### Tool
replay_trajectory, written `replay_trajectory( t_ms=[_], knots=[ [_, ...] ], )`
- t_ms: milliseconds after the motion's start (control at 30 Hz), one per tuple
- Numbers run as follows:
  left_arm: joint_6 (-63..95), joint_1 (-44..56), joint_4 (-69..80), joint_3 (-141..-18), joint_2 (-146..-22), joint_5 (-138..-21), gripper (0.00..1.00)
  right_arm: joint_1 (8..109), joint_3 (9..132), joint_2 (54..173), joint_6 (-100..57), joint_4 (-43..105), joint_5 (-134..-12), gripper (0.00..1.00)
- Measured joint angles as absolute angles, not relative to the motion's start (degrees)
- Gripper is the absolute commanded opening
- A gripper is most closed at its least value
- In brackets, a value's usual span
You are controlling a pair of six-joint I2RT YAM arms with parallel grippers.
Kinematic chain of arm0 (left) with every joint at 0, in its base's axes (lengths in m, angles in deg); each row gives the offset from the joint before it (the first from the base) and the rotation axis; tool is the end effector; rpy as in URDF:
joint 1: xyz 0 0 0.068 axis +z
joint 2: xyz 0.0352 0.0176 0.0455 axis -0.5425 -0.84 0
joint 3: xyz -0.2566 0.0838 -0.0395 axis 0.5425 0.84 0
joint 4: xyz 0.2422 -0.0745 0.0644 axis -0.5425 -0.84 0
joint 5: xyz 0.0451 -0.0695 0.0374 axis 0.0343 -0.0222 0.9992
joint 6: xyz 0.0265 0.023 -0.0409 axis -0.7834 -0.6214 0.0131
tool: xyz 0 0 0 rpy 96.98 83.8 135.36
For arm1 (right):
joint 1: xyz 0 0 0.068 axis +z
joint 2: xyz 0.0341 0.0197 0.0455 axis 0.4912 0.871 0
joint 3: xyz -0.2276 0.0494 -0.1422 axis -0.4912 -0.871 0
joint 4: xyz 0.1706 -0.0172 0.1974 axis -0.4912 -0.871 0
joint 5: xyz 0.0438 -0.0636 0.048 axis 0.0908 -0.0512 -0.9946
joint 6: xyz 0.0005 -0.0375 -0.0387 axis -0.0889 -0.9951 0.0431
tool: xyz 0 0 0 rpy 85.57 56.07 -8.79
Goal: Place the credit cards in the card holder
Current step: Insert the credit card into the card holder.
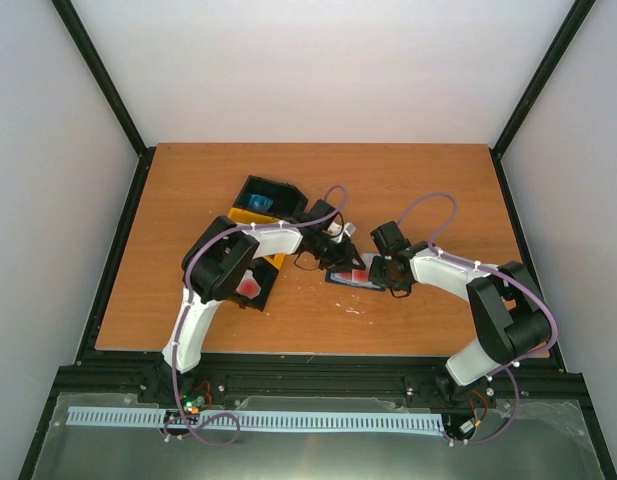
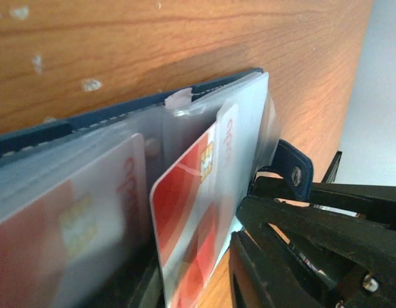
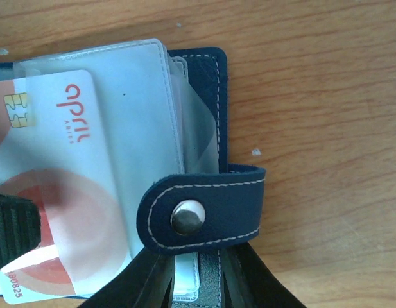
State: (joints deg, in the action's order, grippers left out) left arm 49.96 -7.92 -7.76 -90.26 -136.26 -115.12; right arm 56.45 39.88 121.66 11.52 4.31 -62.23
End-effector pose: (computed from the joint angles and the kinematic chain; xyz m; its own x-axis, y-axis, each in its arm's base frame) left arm 0.3266 -0.3143 0.1091 -0.9859 0.1651 0.0266 0.0779 0.5940 -0.8007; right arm 0.2400 0.1202 0.1465 -0.9284 0.2456 -0.2790 0.2068 0.9650 0.1613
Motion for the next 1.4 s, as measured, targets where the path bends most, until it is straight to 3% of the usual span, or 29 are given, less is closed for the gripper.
replay_trajectory(
  t_ms=[533,733,867,1000,1133,1400],
  knots=[
    [46.07,-9.05,-20.02,-93.67,-132.5,-105.42,0.63,56.45,39.36,122.27,11.94,8.84,-65.43,0.21],
    [44.87,-9.05,-25.85,-95.09,-130.77,-101.24,0.68,56.45,39.36,122.4,11.92,9.23,-66.32,0.23],
    [44.65,-9.05,-28.48,-95.2,-129.96,-98.84,0.66,56.45,39.36,122.64,11.68,9.95,-67.72,0.24],
    [44.23,-9.03,-29.74,-95.2,-129.61,-97.46,0.52,56.43,39.22,122.64,11.63,10.34,-68.07,0.24],
    [43.71,-9.05,-30.03,-95.2,-129.64,-97.44,0.45,56.4,39.09,122.64,11.63,10.69,-68.29,0.24],
    [43.23,-9.03,-29.02,-96.56,-132.21,-100.19,0.43,56.4,38.98,122.64,11.66,10.87,-68.38,0.24]
  ],
)
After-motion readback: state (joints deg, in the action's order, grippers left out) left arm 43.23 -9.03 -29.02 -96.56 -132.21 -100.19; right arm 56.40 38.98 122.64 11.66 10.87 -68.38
